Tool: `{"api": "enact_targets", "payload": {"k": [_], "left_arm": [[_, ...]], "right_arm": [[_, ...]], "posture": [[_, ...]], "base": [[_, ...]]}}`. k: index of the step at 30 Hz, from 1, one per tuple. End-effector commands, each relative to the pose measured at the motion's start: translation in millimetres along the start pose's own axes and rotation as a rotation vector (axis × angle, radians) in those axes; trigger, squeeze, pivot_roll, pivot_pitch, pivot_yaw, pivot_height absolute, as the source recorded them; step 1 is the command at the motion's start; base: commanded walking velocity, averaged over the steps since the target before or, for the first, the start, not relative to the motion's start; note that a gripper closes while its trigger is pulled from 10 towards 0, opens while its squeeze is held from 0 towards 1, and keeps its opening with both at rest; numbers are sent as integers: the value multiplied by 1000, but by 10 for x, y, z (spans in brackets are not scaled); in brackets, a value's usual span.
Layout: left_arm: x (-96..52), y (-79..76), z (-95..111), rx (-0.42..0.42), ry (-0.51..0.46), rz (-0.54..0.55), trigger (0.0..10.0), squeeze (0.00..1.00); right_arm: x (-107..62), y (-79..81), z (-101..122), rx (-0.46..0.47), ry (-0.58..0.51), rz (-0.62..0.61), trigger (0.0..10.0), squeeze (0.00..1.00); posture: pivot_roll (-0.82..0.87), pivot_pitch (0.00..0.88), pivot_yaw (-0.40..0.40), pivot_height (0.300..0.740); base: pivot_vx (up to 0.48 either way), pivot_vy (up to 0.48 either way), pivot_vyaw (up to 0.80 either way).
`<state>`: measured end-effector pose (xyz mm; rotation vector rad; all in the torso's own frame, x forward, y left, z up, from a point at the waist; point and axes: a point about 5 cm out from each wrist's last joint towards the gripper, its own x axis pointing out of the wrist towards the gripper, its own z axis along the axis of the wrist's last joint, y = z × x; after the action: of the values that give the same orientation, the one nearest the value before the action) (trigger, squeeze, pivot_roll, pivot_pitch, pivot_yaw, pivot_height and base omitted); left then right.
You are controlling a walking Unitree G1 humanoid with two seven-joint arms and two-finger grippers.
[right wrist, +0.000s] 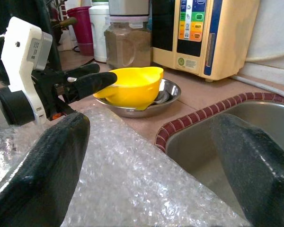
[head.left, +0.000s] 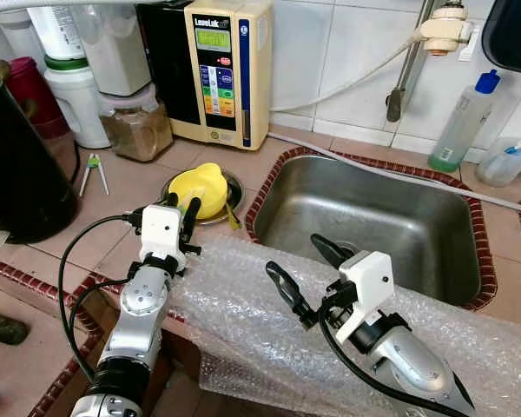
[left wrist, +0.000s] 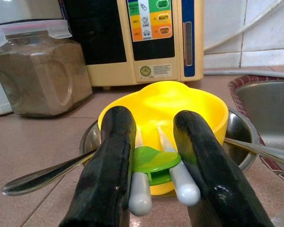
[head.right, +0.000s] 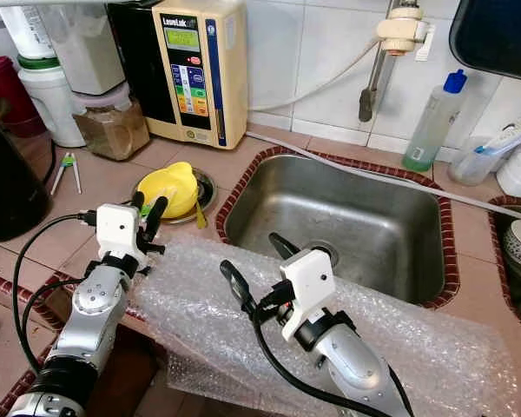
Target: Kitchen organization
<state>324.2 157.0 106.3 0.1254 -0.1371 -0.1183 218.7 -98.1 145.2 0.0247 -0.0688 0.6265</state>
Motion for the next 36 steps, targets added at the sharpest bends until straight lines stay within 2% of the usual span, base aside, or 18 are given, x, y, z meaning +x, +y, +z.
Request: {"api": "enact_targets", "payload": {"k": [1,10,16,24,27,29,33,34,35,36], "left_arm": [[26,25,16,15,-2,4,0,0],[34,74,70,33,-31,23,0,0],[34,76,202,67,-103,25,0,0],[15,-13,551,146,-282,-55,0,0],[40,-88,689,115,-334,-104,0,0],[80,-152,771,47,-350,-140,0,0],[111,-243,835,-7,-368,-186,0,0],[113,-281,838,-23,-366,-207,0,0],[111,-416,828,-85,-349,-283,0,0],[108,-470,823,-109,-337,-316,0,0]], "right_arm": [[10,12,21,-4,-9,4,10000,0],[34,-9,23,5,-17,5,10000,0],[49,-52,49,29,-35,-18,10000,0],[69,-136,71,32,-59,-82,10000,0],[87,-205,102,56,-83,-132,10000,0],[111,-292,153,98,-117,-188,10000,0],[140,-415,213,172,-167,-268,10000,0],[150,-448,229,199,-184,-290,10000,0],[183,-512,279,272,-228,-332,10000,0],[196,-531,295,296,-241,-344,10000,0]], "posture": [[-64,33,44,740],[-49,27,41,740],[-42,27,37,740],[-36,25,38,740],[-31,25,38,740],[-30,24,39,740],[-31,26,41,740],[-32,26,42,740],[-32,26,44,740],[-33,26,45,740]], "base": [[0,0,0],[0,0,0],[0,0,0],[0,0,0],[0,0,0],[0,0,0],[0,0,0],[0,0,0],[0,0,0],[0,0,0]]}}
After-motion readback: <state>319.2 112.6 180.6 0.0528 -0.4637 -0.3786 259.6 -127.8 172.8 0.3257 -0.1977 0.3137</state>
